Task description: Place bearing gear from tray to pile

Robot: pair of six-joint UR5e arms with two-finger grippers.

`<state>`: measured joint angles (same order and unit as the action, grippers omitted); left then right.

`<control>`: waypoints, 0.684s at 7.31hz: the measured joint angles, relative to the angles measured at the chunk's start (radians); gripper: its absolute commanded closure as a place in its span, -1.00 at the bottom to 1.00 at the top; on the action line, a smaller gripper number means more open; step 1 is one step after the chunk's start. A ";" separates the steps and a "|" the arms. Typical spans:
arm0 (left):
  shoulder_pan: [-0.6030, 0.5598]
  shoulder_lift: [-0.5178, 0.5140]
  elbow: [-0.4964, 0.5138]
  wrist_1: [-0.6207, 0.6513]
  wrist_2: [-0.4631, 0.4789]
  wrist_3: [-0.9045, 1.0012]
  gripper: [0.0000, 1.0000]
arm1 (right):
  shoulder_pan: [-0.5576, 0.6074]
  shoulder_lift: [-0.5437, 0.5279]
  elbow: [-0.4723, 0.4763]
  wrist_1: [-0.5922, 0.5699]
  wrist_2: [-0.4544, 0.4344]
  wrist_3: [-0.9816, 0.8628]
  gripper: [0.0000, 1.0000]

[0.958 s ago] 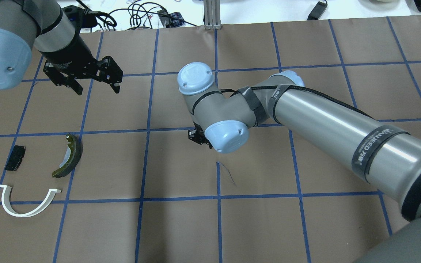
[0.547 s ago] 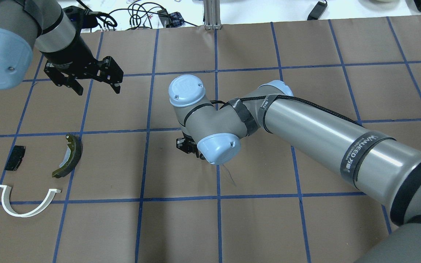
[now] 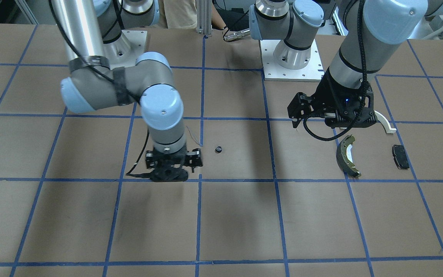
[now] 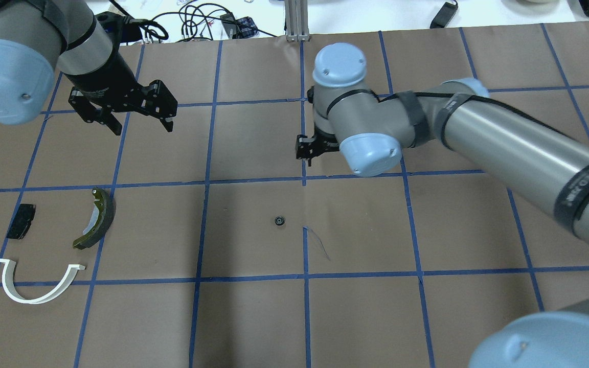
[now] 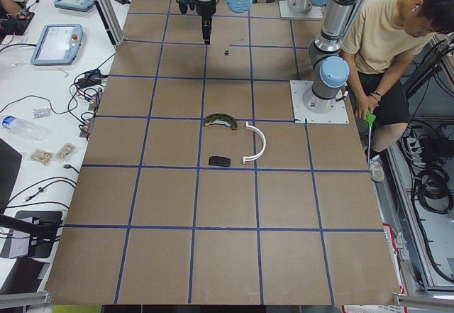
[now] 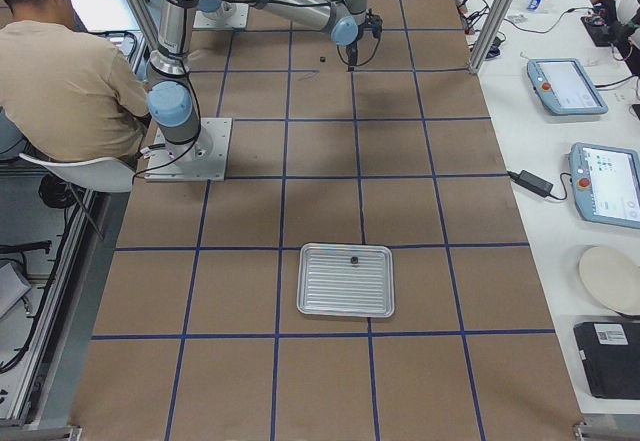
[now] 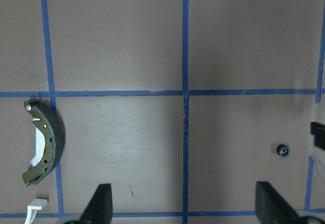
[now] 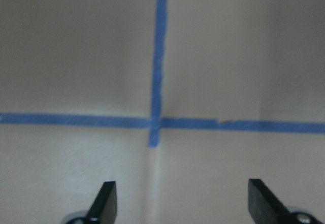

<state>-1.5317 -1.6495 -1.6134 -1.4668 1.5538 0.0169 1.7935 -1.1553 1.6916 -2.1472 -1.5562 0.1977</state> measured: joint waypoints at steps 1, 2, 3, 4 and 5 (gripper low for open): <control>-0.046 -0.014 -0.010 0.019 -0.001 -0.054 -1.00 | -0.113 -0.024 0.000 0.022 -0.007 -0.103 -1.00; -0.106 -0.034 -0.038 0.071 -0.002 -0.106 -1.00 | -0.245 -0.037 -0.003 0.042 -0.018 -0.241 -1.00; -0.162 -0.056 -0.081 0.144 -0.003 -0.159 -1.00 | -0.381 -0.042 -0.007 0.049 -0.022 -0.375 -1.00; -0.213 -0.077 -0.133 0.221 -0.004 -0.211 -1.00 | -0.517 -0.043 -0.013 0.053 -0.023 -0.509 -1.00; -0.261 -0.098 -0.184 0.295 -0.004 -0.244 -1.00 | -0.643 -0.044 -0.013 0.057 -0.024 -0.628 -1.00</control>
<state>-1.7930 -1.7476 -1.7978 -1.1722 1.5499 -0.2272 1.1510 -1.1995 1.6782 -2.0900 -1.5798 -0.4302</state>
